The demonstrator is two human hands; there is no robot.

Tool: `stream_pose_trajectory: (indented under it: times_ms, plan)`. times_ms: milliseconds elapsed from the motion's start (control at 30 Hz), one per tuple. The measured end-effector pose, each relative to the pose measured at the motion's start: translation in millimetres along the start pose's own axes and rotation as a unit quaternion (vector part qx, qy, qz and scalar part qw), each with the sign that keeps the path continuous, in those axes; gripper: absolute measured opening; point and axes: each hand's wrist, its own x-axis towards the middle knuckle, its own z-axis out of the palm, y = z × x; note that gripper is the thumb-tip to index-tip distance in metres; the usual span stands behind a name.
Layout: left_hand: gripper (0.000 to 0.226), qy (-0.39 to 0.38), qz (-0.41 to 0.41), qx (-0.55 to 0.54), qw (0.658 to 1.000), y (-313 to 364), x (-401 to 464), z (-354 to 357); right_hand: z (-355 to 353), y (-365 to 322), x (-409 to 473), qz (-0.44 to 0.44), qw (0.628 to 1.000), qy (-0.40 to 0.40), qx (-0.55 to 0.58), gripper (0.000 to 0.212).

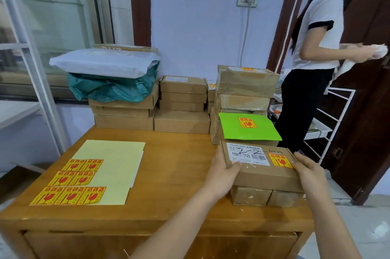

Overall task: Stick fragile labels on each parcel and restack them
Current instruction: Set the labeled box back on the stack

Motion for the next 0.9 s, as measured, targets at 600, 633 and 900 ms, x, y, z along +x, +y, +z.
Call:
stream_pose_trajectory:
  times_ms: [600,633,900]
  plan:
    - [0.066,-0.006,-0.027,0.063,0.998,-1,1,-25,56,-24,-27,-0.268,0.901,0.044,-0.337,0.019]
    - [0.063,0.004,-0.027,0.075,0.997,-2,2,-30,64,-27,-31,-0.287,0.900,0.029,-0.327,0.019]
    - [0.032,0.121,0.007,0.193,0.974,-6,4,-81,141,-59,-60,-0.314,0.911,-0.143,-0.227,0.019]
